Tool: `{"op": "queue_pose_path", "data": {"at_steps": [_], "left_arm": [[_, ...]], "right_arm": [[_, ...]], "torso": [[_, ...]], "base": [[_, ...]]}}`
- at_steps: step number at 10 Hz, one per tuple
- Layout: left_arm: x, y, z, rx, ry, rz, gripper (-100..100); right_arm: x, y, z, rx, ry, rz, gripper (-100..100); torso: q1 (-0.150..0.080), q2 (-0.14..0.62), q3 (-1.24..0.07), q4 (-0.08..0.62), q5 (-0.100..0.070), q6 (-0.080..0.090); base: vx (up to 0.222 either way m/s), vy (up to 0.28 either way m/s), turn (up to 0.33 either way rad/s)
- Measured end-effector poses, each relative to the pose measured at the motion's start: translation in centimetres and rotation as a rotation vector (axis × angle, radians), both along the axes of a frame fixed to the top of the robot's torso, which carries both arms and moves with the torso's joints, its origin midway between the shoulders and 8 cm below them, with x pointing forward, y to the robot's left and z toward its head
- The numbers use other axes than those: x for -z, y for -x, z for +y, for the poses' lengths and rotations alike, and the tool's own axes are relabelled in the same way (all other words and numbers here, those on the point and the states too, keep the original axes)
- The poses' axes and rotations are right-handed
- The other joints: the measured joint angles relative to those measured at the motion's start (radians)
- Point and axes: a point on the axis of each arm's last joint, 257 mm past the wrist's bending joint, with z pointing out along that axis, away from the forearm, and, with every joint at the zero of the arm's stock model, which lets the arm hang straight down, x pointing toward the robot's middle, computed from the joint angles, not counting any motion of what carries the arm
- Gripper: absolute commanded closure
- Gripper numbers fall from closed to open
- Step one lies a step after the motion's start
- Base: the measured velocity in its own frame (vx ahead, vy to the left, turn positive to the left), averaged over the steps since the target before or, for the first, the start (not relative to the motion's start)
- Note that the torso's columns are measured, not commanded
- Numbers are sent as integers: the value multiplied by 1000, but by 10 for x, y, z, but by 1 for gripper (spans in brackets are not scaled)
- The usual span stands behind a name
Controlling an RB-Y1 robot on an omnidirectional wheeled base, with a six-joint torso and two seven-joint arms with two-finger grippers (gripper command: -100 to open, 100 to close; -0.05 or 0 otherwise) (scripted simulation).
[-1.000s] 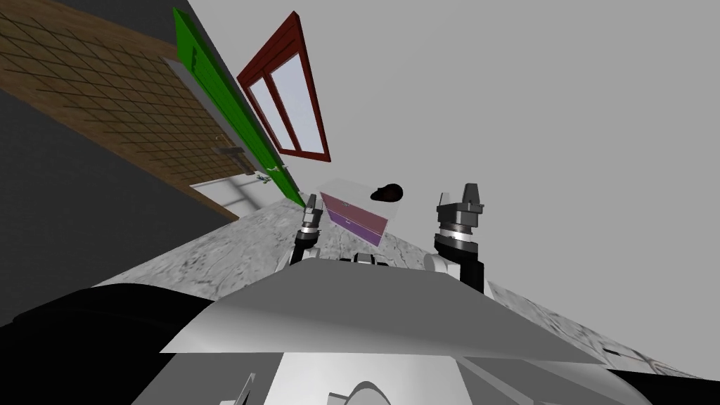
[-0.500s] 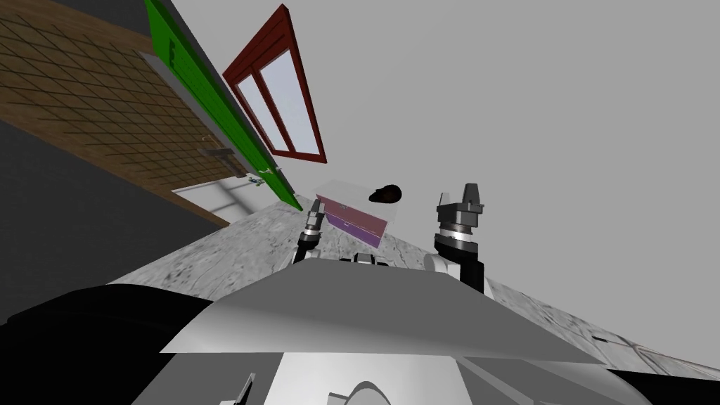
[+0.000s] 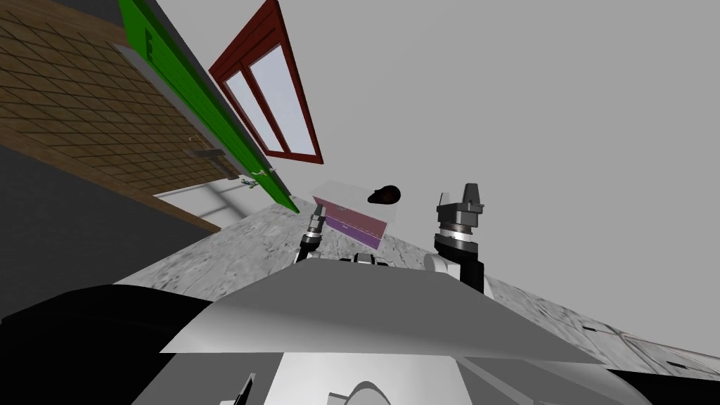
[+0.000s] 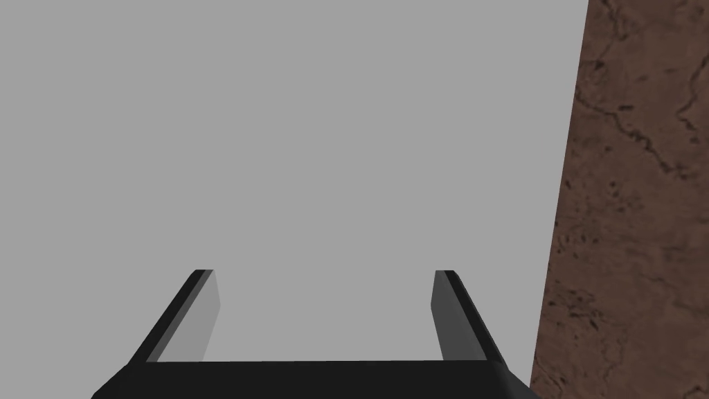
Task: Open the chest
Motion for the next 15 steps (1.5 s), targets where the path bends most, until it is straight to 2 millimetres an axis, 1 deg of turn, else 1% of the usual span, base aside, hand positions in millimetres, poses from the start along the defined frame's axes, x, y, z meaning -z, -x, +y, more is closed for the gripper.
{"op": "queue_pose_path", "data": {"at_steps": [6,9,15], "left_arm": [[45,-4,5,-10,-24,53,-100],[64,-7,6,-14,-34,78,-100],[105,-5,8,-24,-53,130,-100]], "right_arm": [[0,0,0,0,0,0,0],[0,0,0,0,0,0,0],[0,0,0,0,0,0,0]], "torso": [[-1,0,0,0,0,0],[0,0,0,0,0,0],[-1,0,0,0,0,0]], "base": [[48,28,-70],[46,33,-75],[43,32,-73]]}}
